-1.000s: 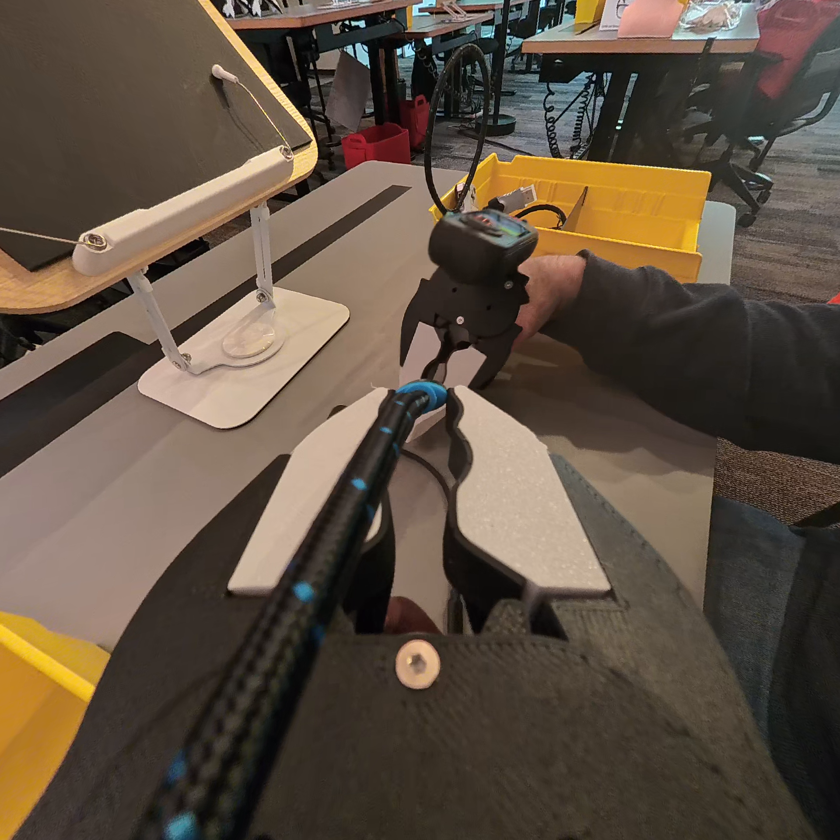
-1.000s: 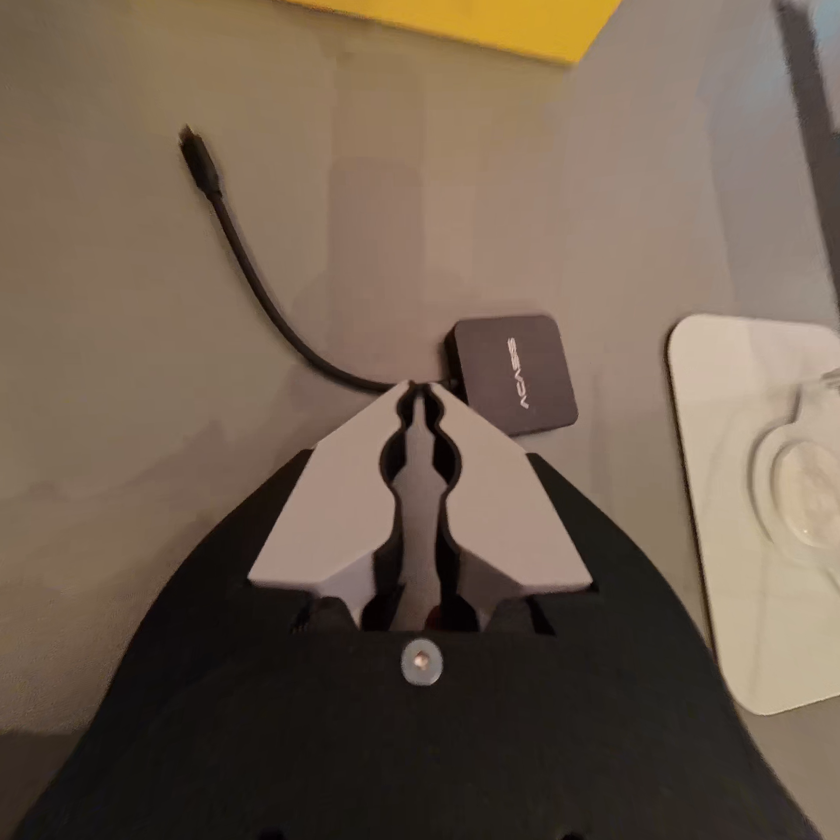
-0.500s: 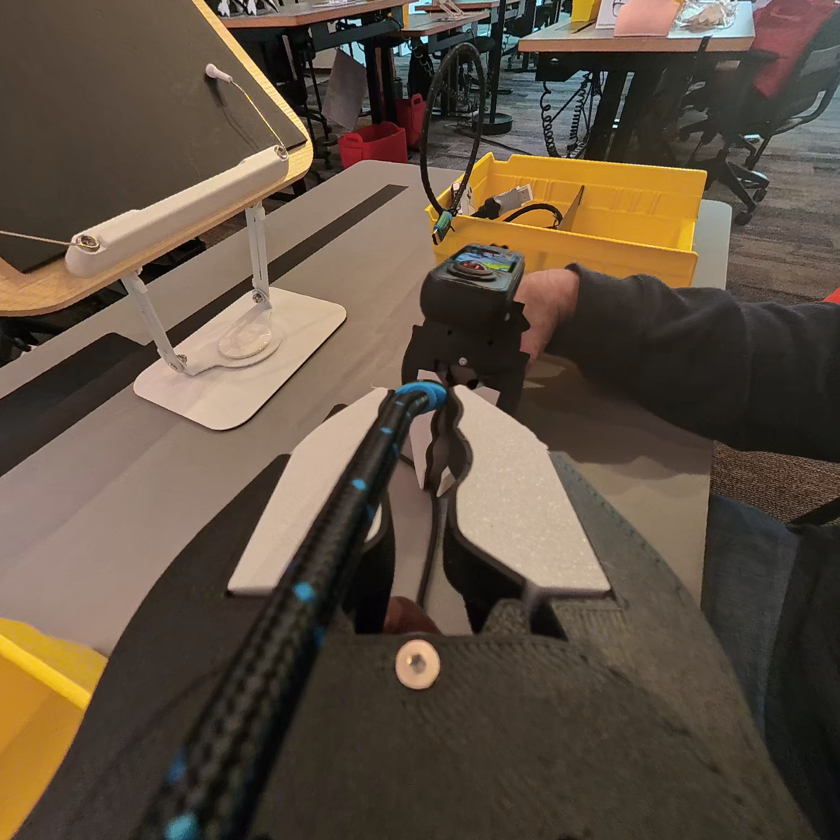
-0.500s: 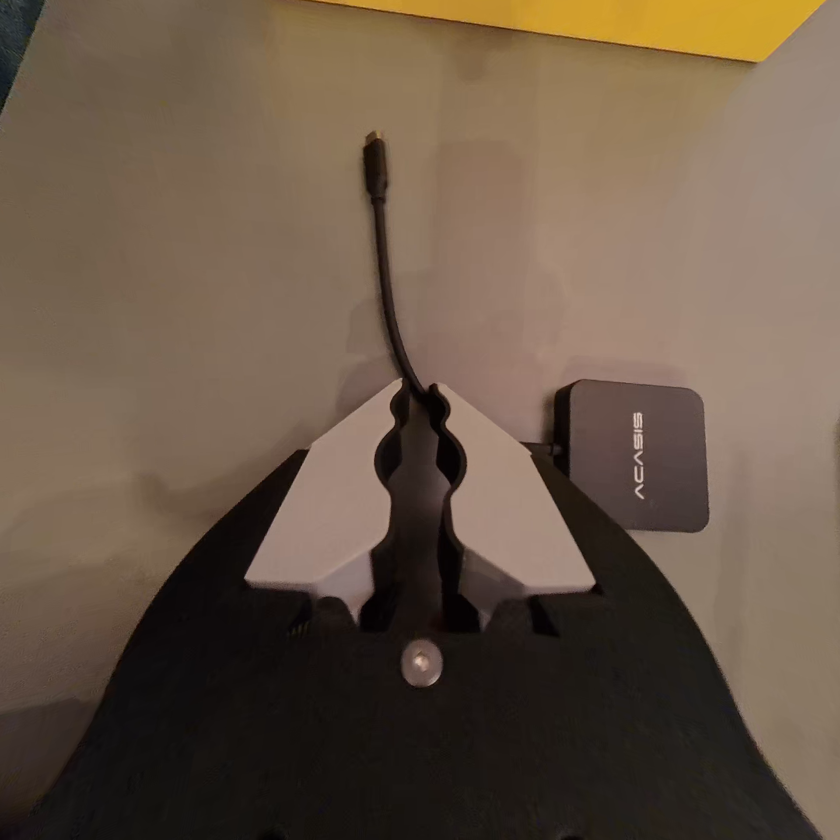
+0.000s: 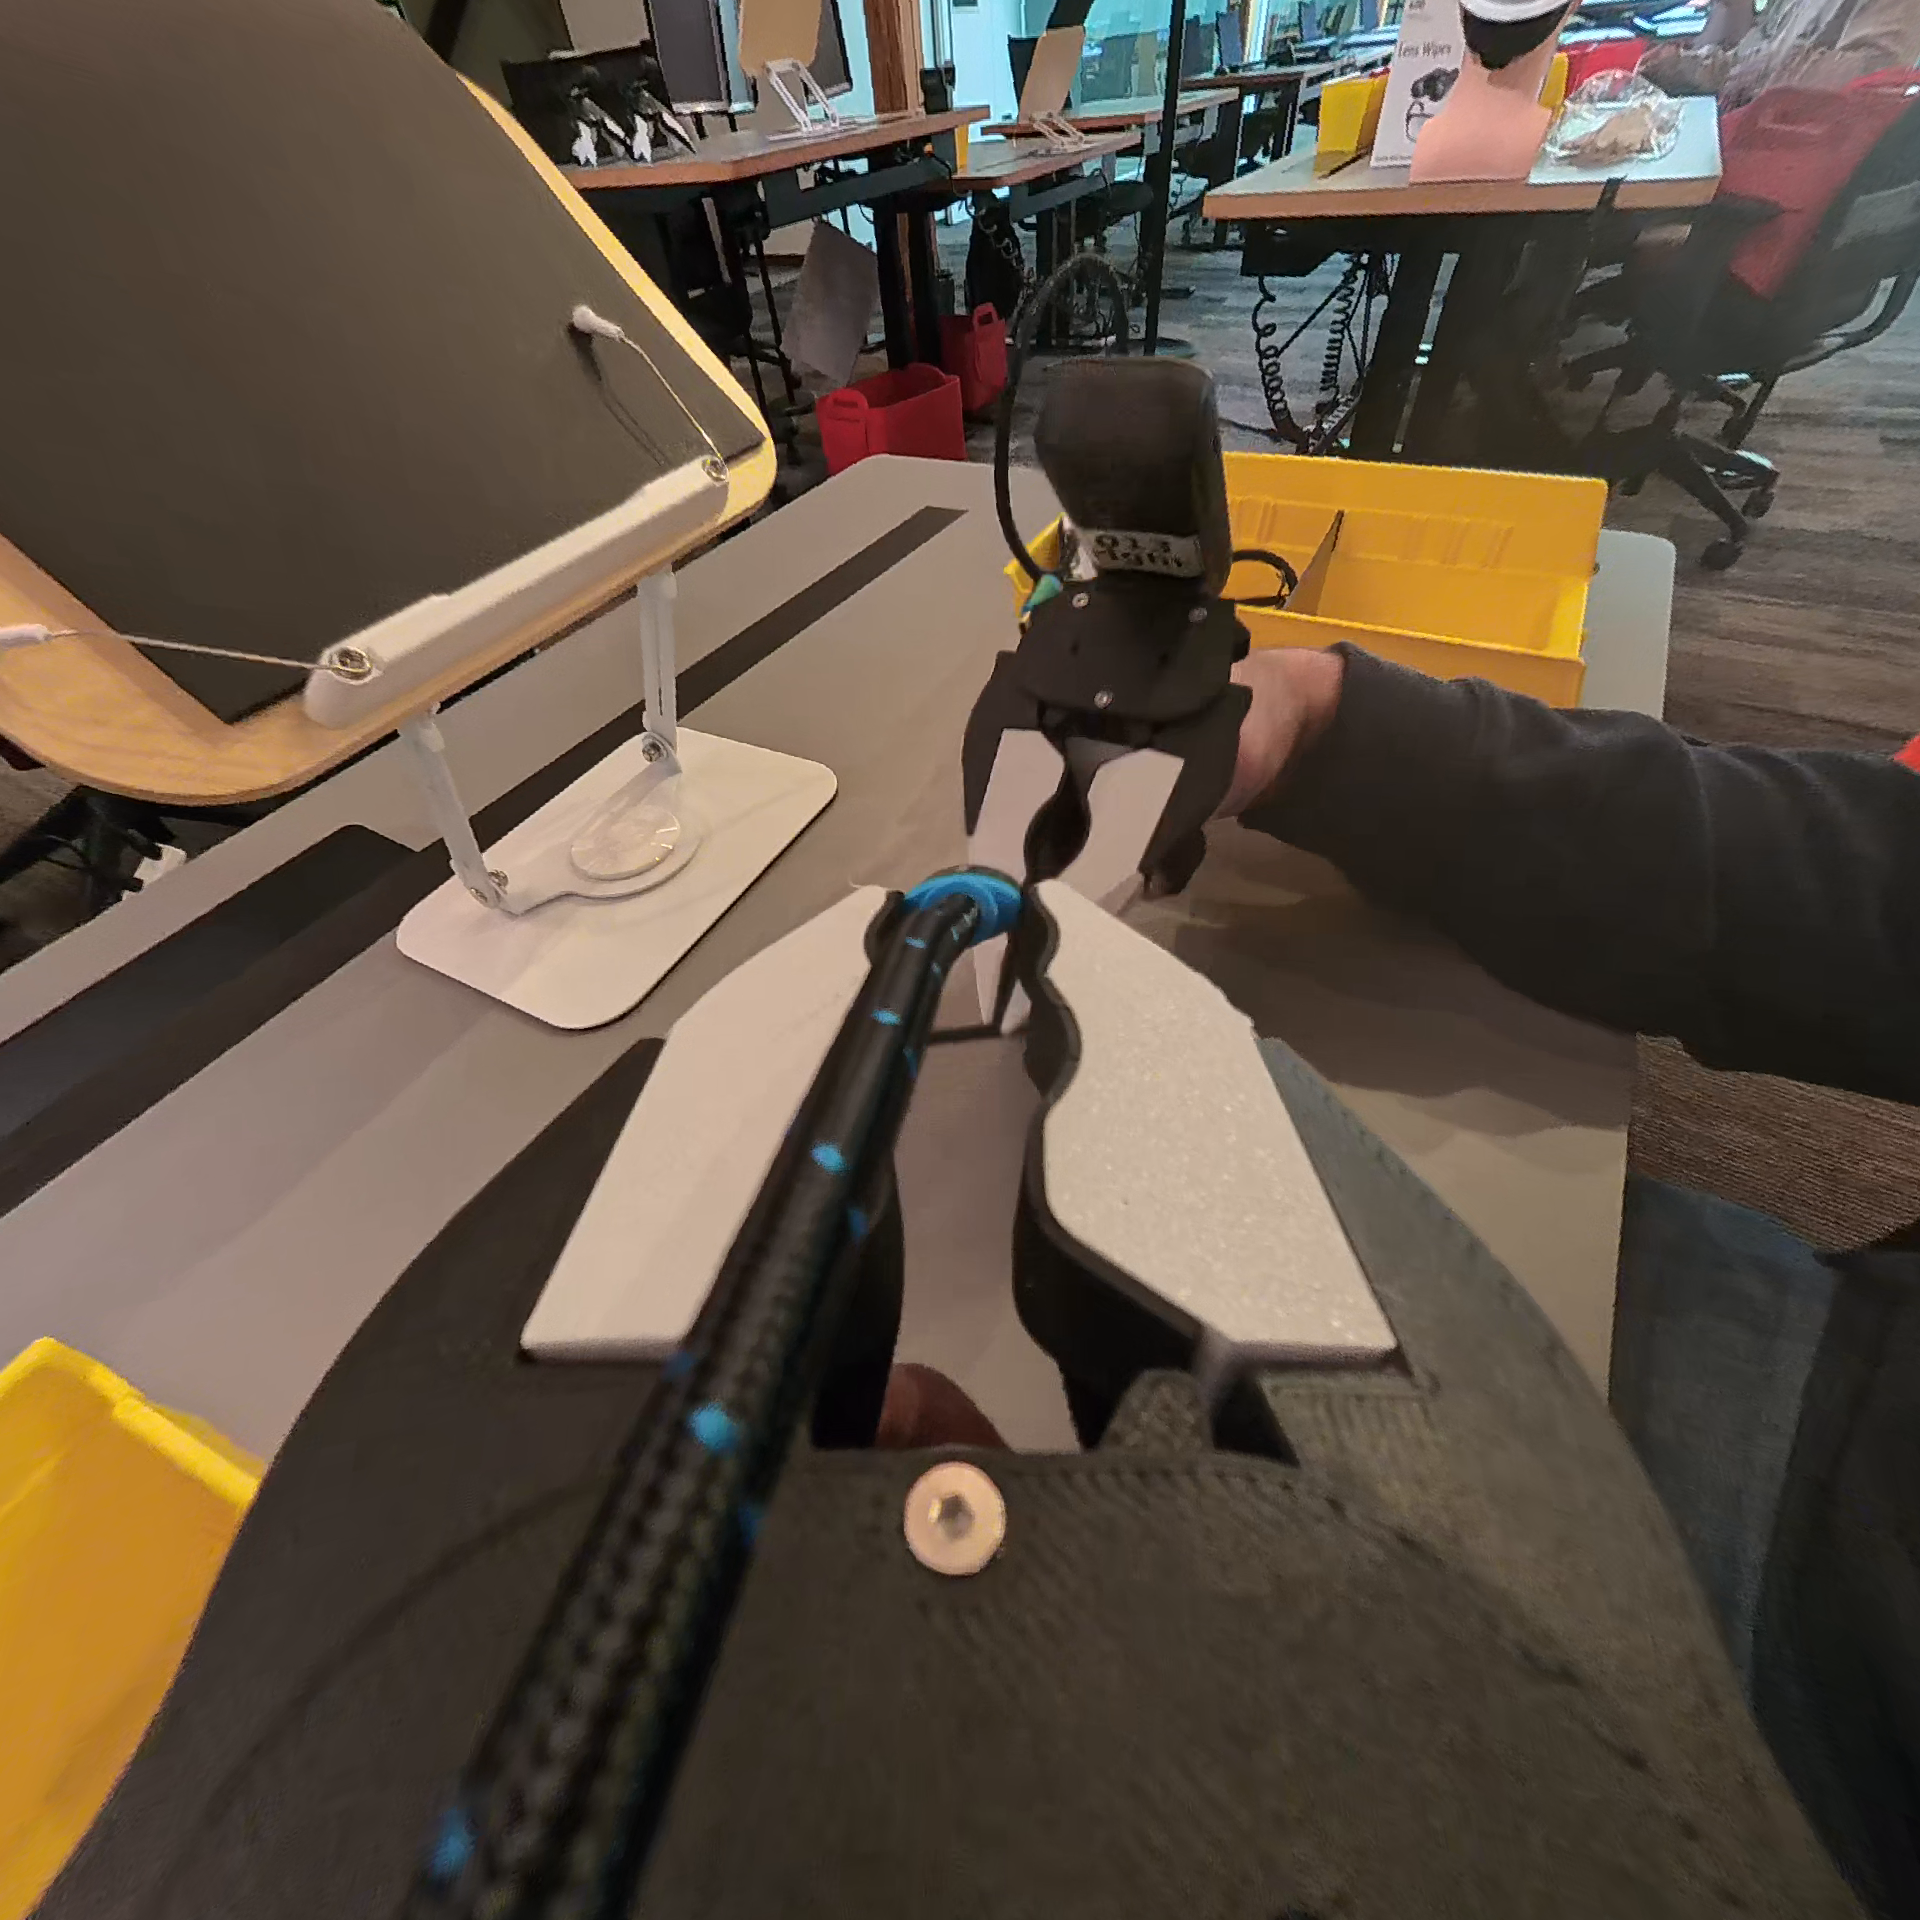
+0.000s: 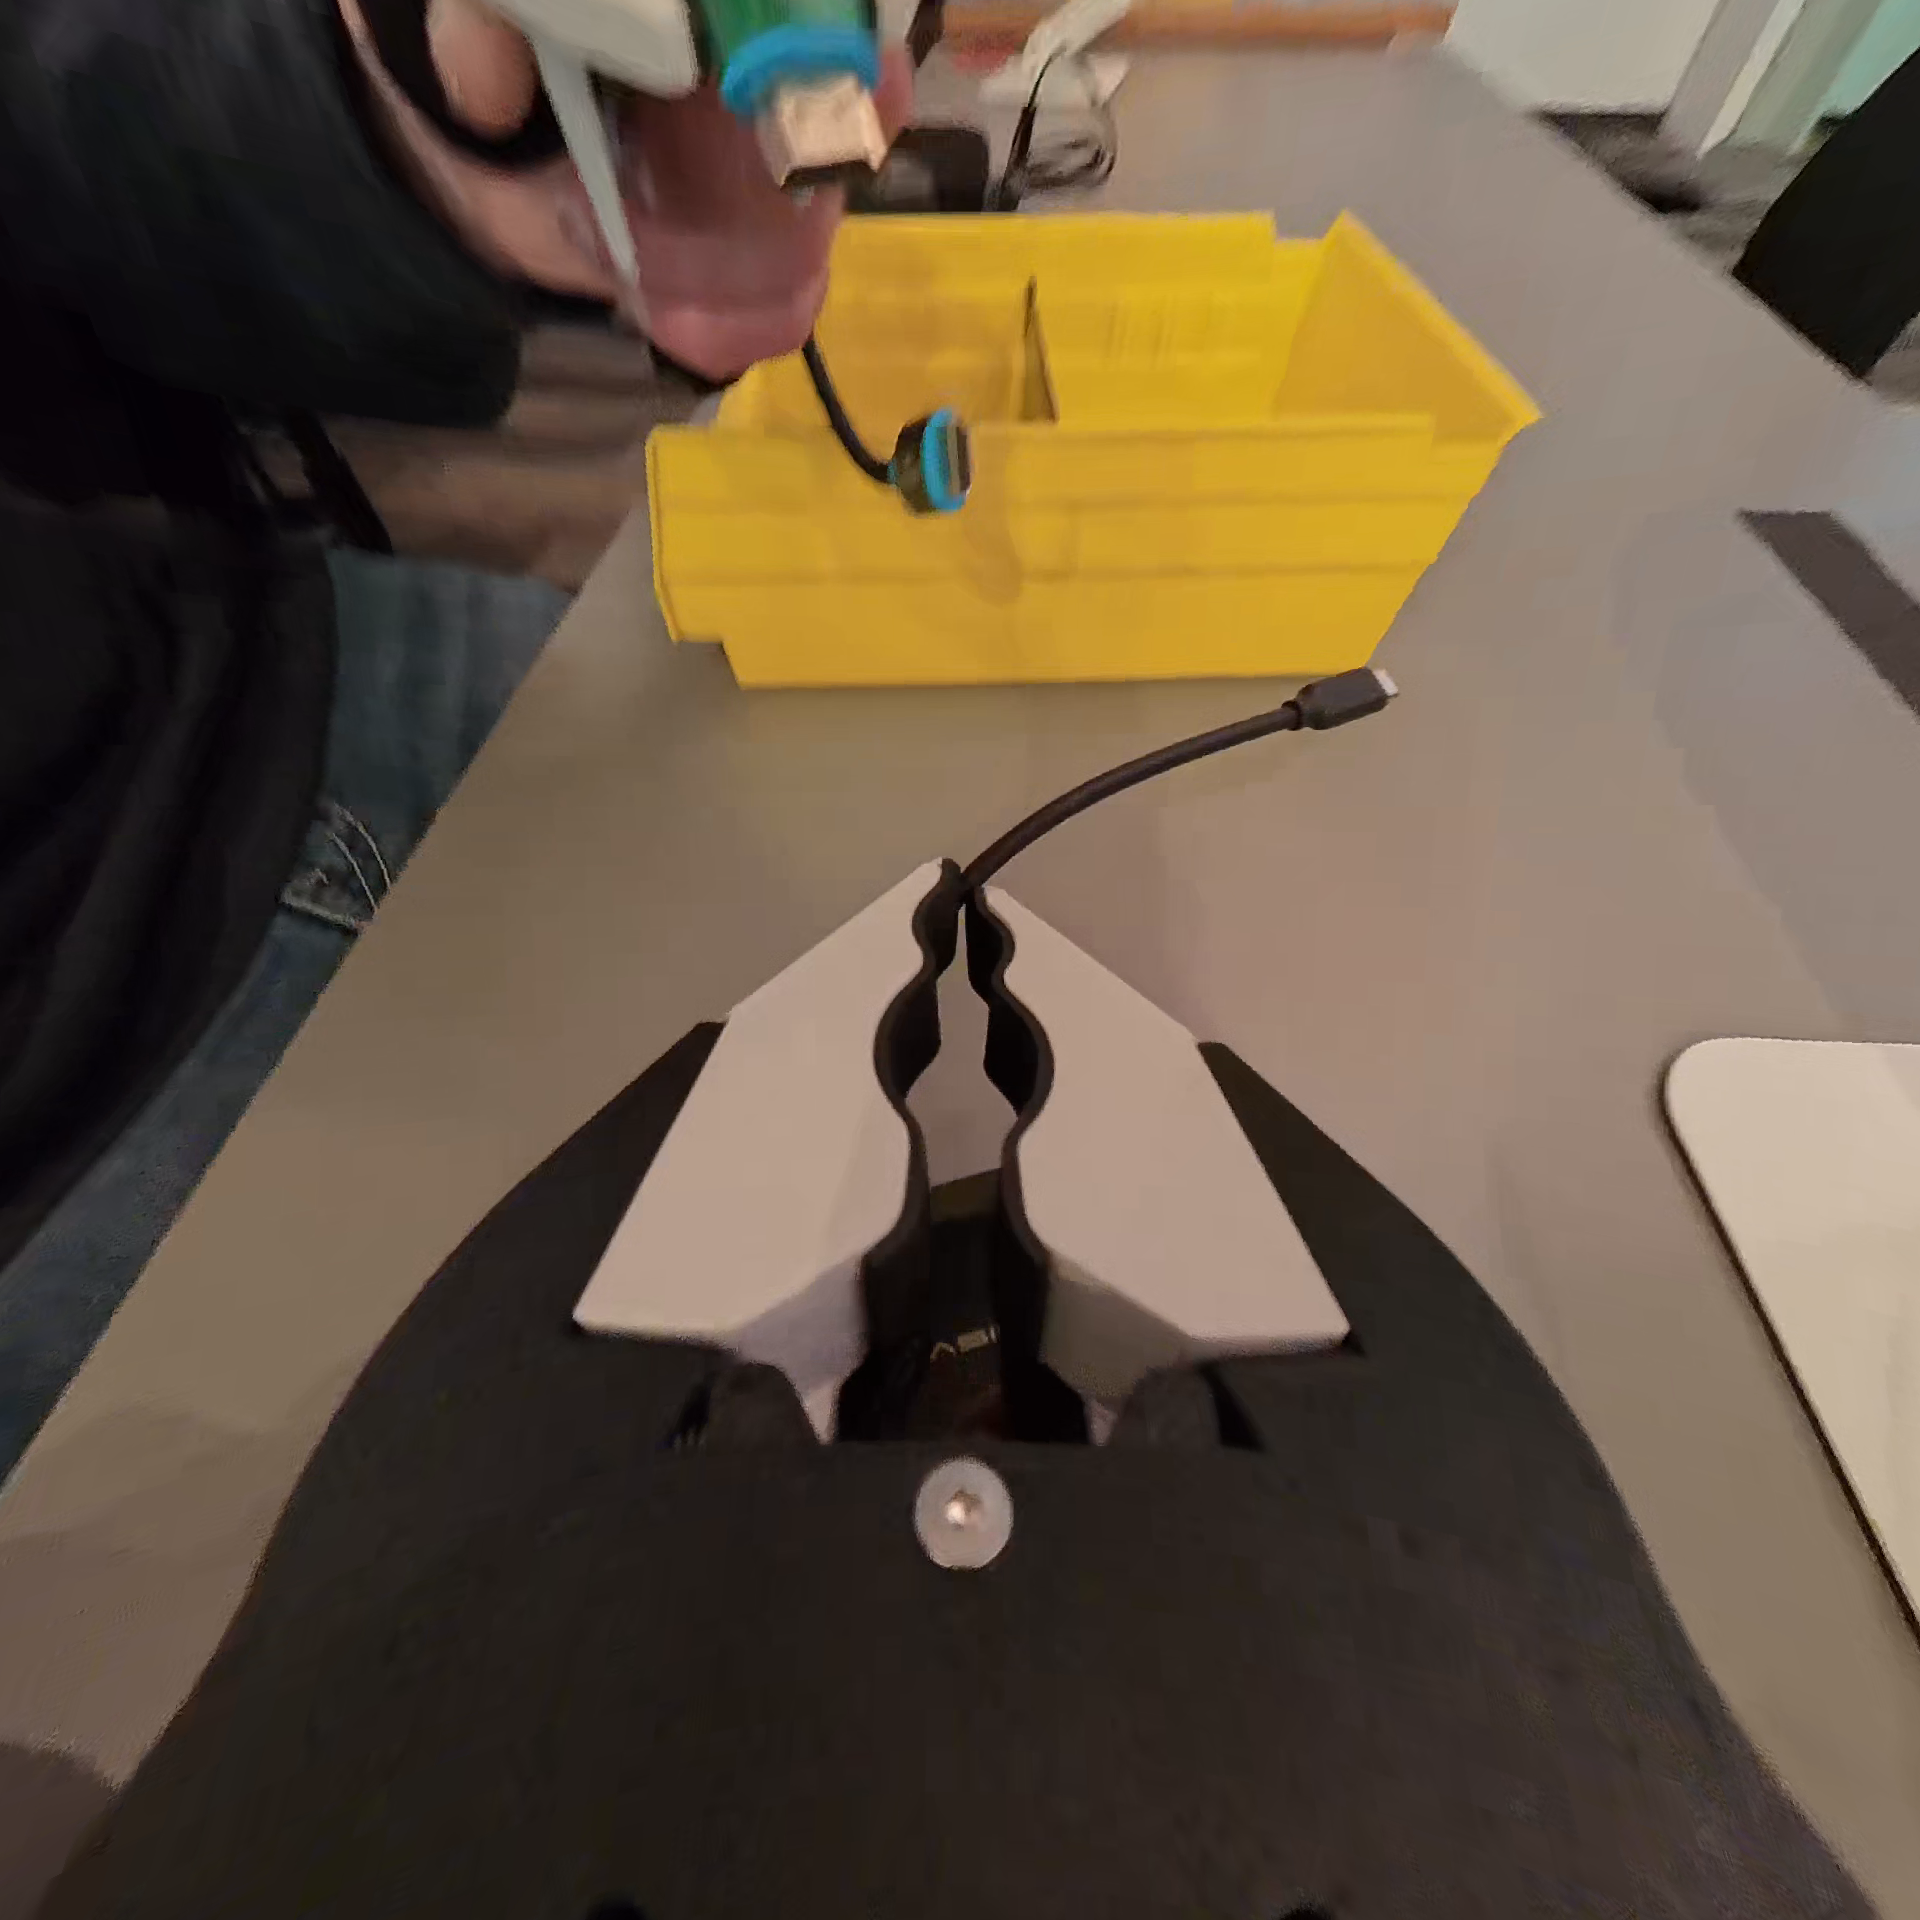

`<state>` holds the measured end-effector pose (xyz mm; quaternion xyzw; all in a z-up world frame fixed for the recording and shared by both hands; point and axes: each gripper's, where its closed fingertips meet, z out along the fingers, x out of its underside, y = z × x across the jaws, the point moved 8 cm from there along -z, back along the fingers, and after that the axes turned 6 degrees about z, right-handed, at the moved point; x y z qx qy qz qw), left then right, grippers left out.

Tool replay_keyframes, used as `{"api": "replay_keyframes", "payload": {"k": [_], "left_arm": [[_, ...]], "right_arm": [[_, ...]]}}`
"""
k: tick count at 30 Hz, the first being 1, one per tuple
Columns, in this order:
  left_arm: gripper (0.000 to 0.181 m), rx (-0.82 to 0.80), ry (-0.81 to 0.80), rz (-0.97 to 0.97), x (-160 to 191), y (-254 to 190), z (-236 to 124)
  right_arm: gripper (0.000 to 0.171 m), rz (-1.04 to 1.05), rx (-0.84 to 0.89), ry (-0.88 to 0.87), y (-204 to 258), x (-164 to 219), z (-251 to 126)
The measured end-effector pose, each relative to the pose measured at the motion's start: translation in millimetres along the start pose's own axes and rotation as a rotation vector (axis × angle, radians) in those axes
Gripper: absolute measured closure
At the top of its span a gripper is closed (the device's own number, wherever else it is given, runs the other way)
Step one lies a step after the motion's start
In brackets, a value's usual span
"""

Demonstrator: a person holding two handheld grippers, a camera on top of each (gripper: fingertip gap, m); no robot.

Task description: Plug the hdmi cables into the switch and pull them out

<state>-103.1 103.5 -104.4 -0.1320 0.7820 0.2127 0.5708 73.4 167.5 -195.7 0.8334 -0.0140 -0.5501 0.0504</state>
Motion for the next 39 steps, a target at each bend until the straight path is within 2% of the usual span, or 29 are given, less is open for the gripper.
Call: {"api": "replay_keyframes", "payload": {"k": [8, 18, 24, 30, 33, 39], "left_arm": [[0.161, 0.002, 0.004, 0.005, -0.2, -1.7, 1.2], [0.161, 0.002, 0.006, 0.005, 0.0, -1.9, 1.4], [0.161, 0.005, 0.007, 0.003, 0.7, -2.8, 2.8], [0.161, 0.009, 0.008, 0.004, 0.8, -4.0, 3.1], [0.161, 0.010, 0.014, 0.005, 2.0, -4.2, 3.0], [0.161, 0.006, 0.025, 0.000, 5.6, -1.4, 4.7]], "right_arm": [[0.171, 0.191, 0.138, -0.206, -31.9, -2.1, -39.7], [0.171, 0.397, 0.376, -0.203, -64.5, 22.3, -78.0], [0.171, 0.444, 0.507, -0.048, -78.5, 46.7, -79.0], [0.171, 0.325, 0.599, 0.194, -79.6, 59.5, -57.9], [0.138, 0.229, 0.547, 0.305, -63.6, 52.0, -50.6], [0.100, 0.175, 0.339, 0.612, -13.5, 54.7, -33.4]]}}
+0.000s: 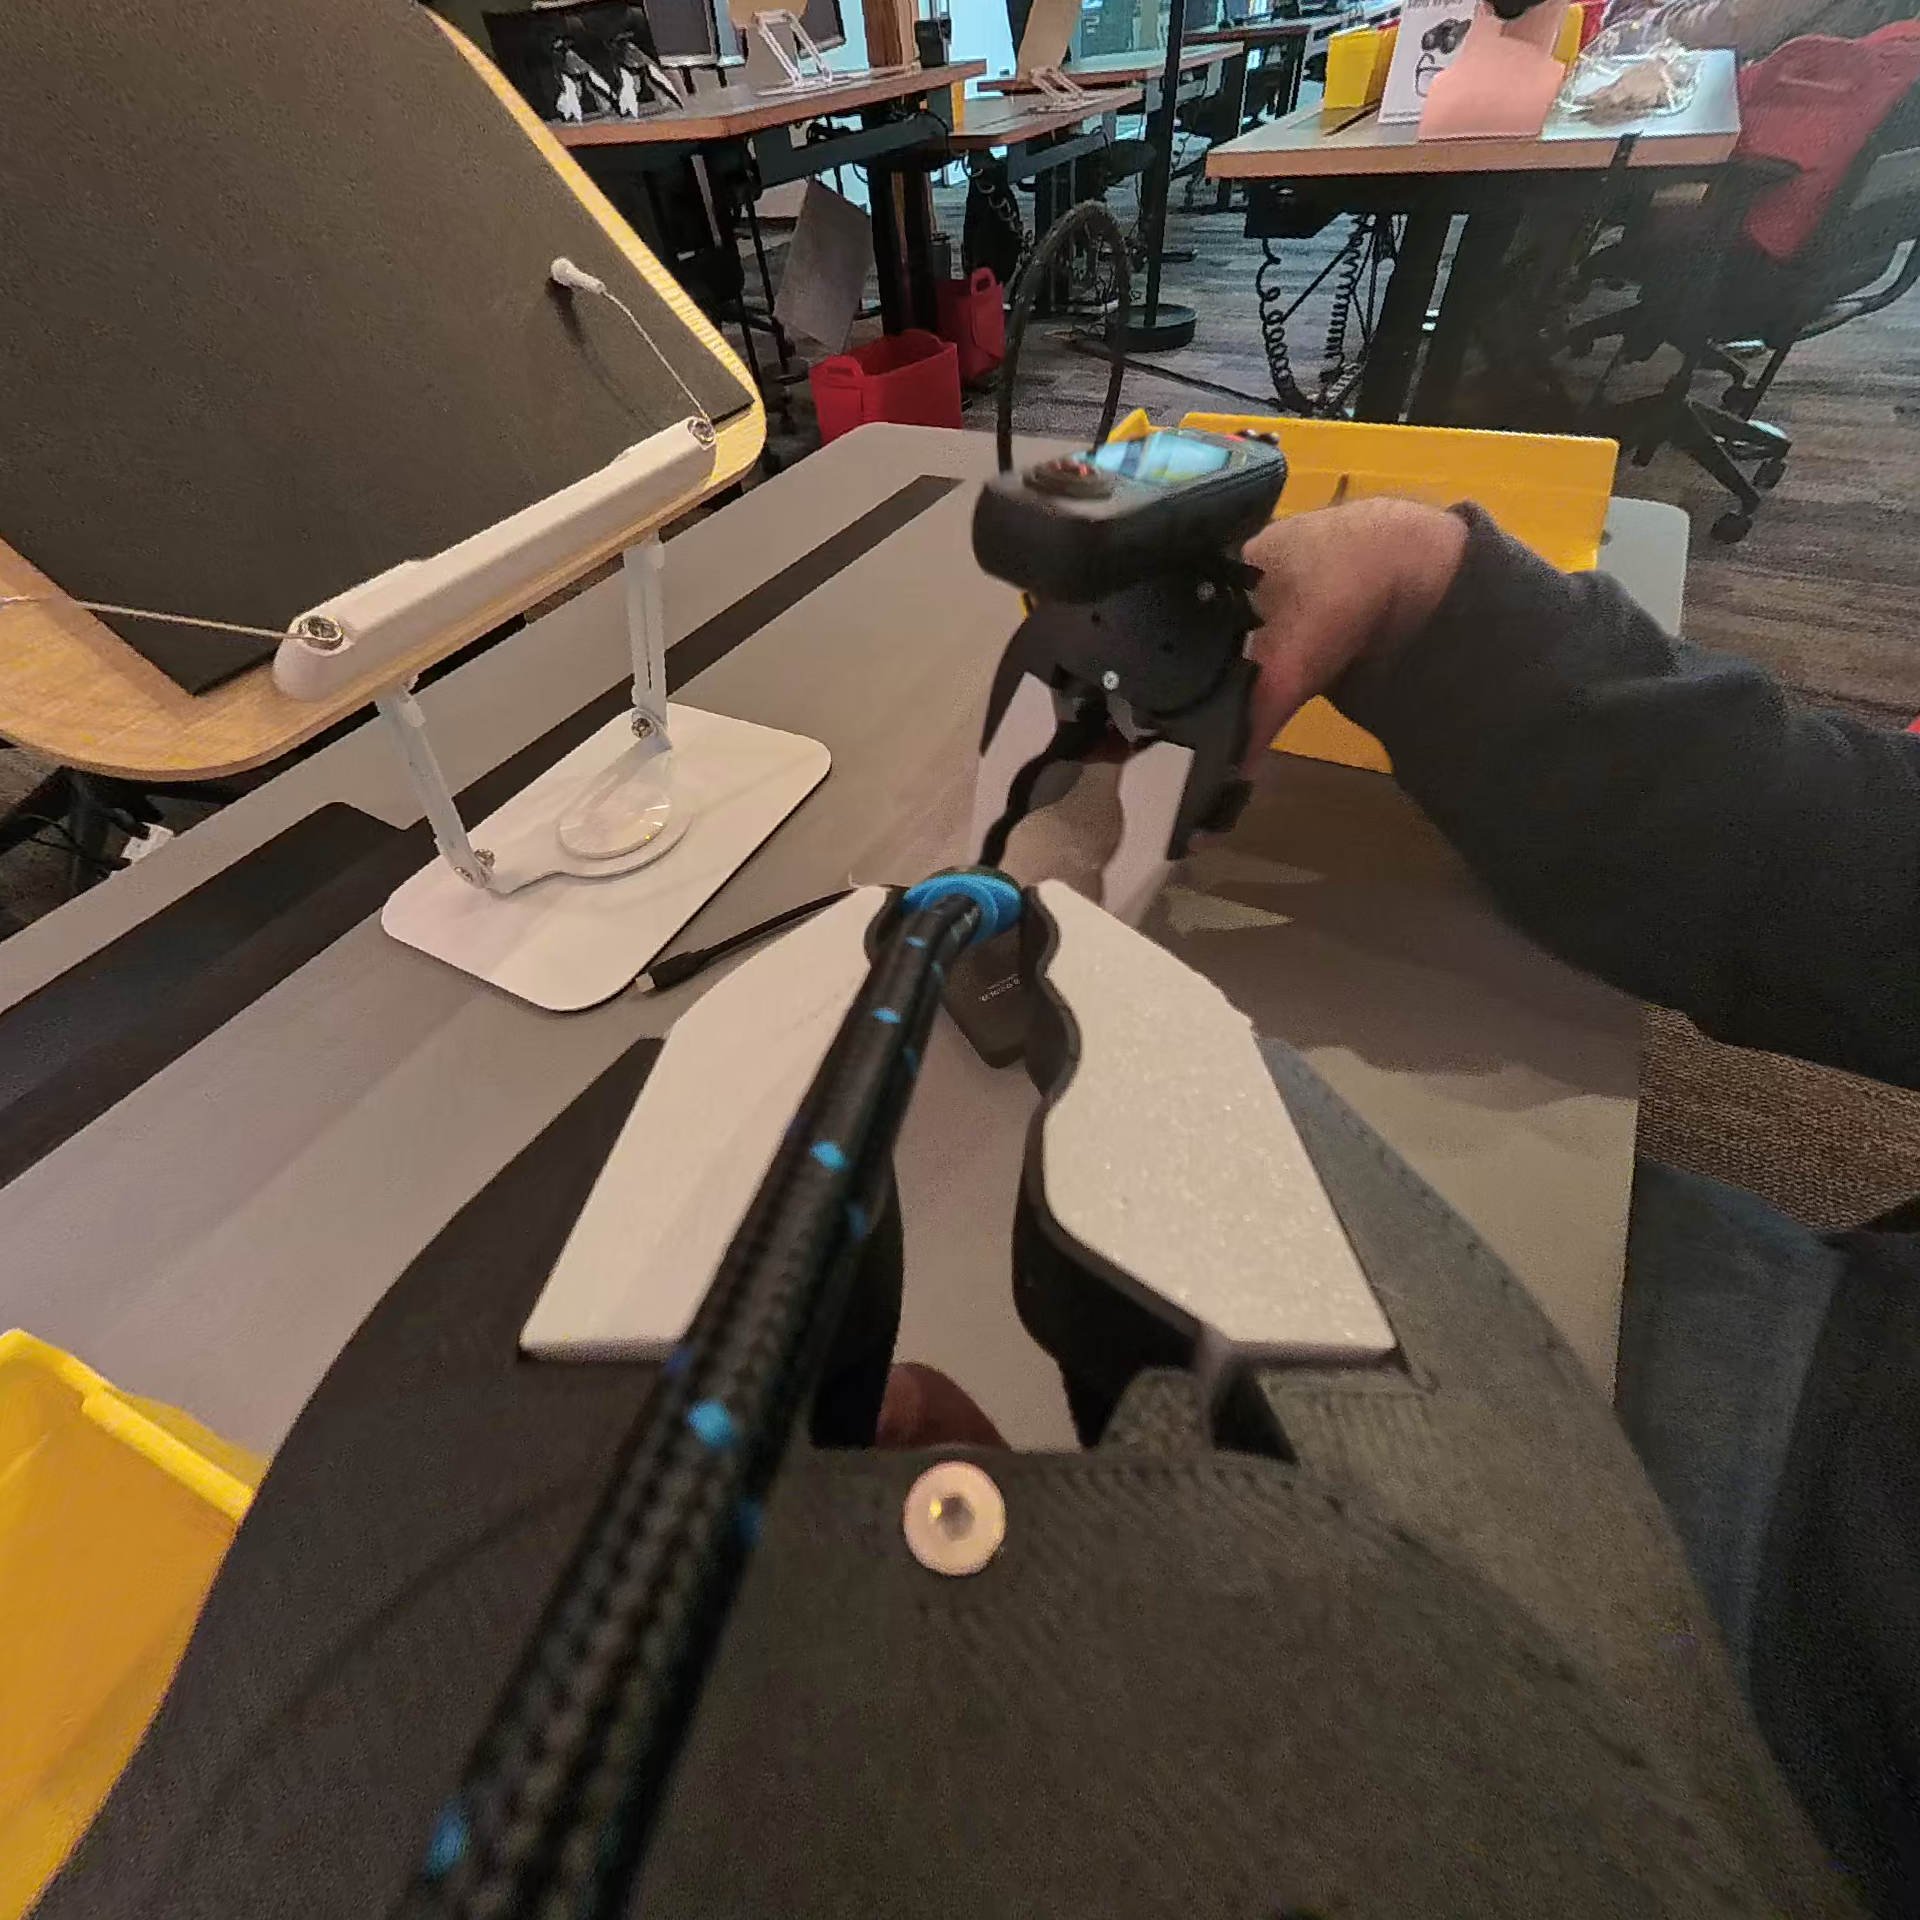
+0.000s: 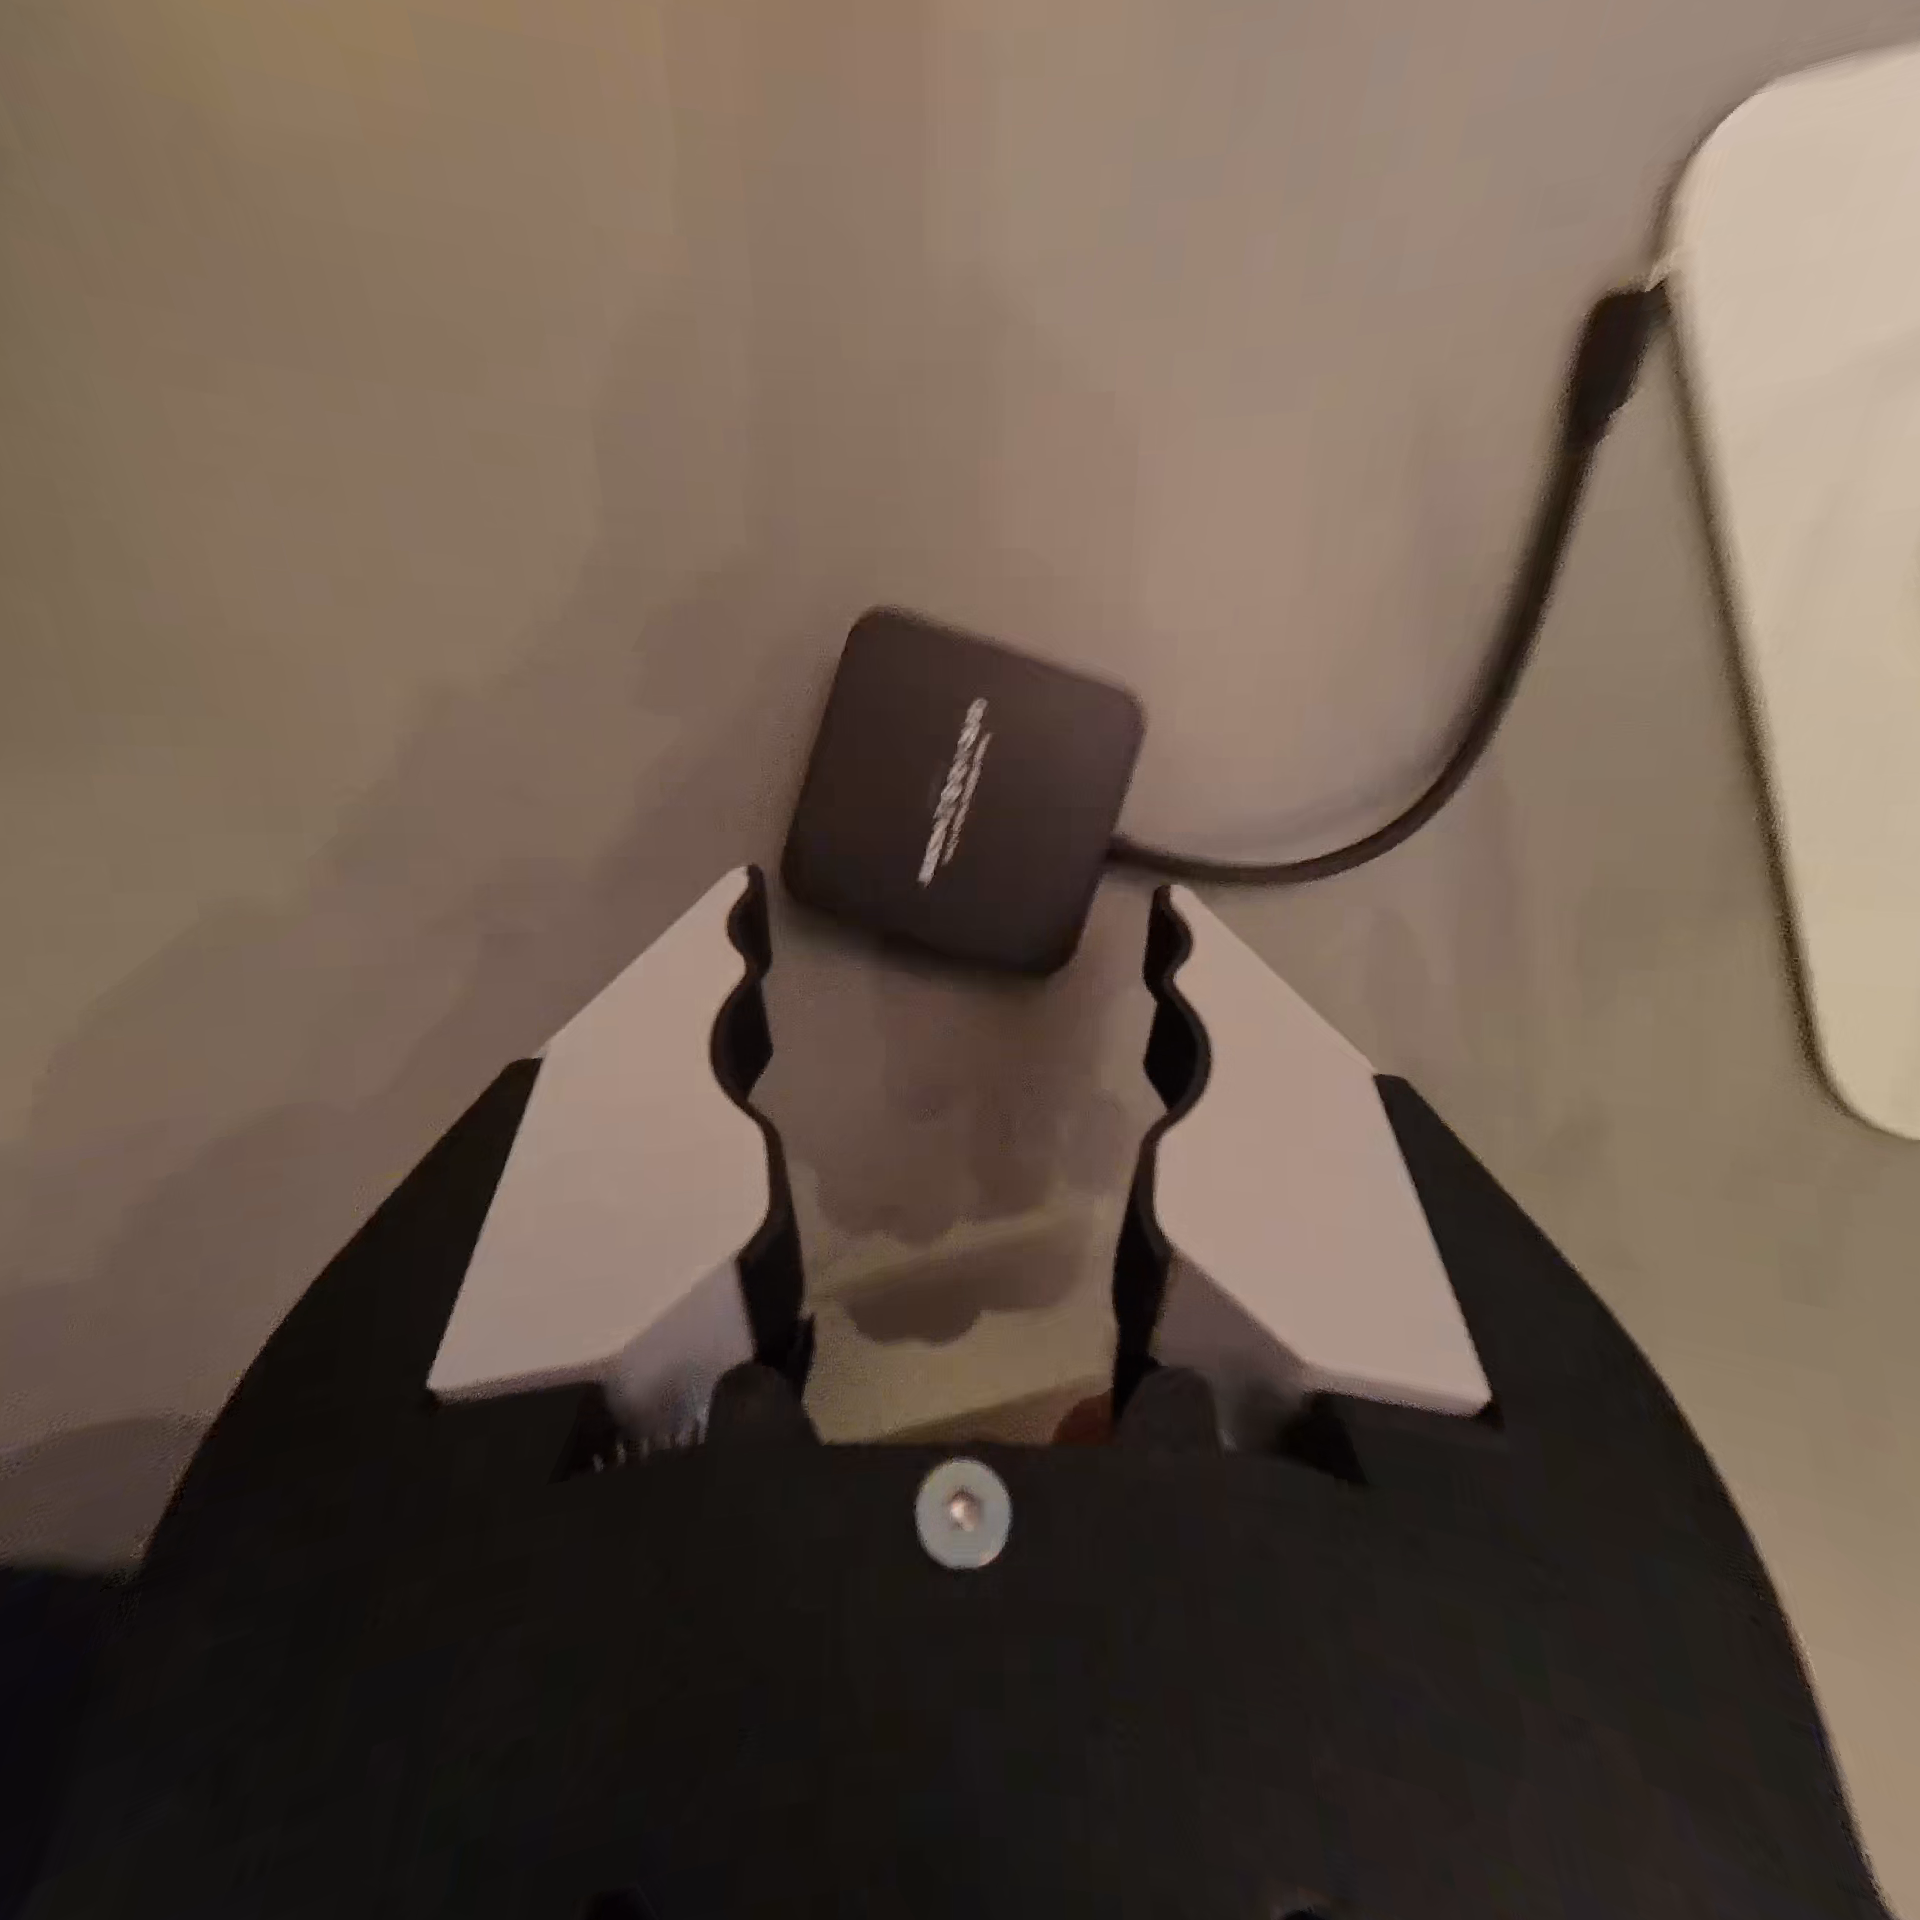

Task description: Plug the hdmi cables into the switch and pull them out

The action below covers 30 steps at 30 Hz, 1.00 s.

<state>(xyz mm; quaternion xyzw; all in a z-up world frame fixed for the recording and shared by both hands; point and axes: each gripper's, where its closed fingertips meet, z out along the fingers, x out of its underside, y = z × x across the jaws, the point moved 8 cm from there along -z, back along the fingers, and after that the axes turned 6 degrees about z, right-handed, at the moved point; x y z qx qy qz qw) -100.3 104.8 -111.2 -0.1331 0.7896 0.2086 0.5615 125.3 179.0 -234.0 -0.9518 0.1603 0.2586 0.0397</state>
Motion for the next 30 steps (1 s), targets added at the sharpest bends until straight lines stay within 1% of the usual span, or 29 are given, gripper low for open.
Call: {"api": "replay_keyframes", "payload": {"k": [2, 3, 4, 6, 8, 11, 16, 24, 30], "left_arm": [[0.161, -0.001, 0.003, -0.007, 2.0, 1.5, 1.2], [0.161, -0.001, 0.006, -0.010, 3.2, 2.0, 2.1], [0.161, 0.000, 0.009, -0.013, 4.5, 2.3, 3.2], [0.161, 0.005, 0.014, -0.018, 6.9, 2.1, 5.5], [0.161, 0.010, 0.019, -0.018, 8.6, 1.0, 7.2], [0.161, 0.014, 0.019, -0.015, 8.6, -0.7, 6.7], [0.161, 0.012, 0.023, -0.015, 9.2, -0.9, 5.5], [0.161, 0.015, 0.032, -0.023, 11.2, -2.3, 8.4], [0.161, -0.011, 0.069, -0.047, 15.4, -2.8, 13.1]], "right_arm": [[0.094, -0.014, 0.008, 0.117, 7.5, 7.1, 7.9], [0.089, -0.012, 0.018, 0.150, 8.8, 7.7, 12.1], [0.088, -0.004, 0.024, 0.156, 9.6, 5.0, 15.6], [0.092, 0.002, 0.012, 0.142, 12.2, -2.2, 20.4], [0.107, 0.012, 0.001, 0.116, 11.9, -7.8, 23.8], [0.107, 0.010, -0.002, 0.091, 7.8, -10.0, 25.4], [0.107, -0.031, -0.046, -0.012, 5.7, -14.8, 24.7], [0.107, -0.081, -0.177, -0.222, 16.0, -28.7, 6.0], [0.107, -0.131, -0.232, -0.421, 21.5, -40.3, -15.5]]}}
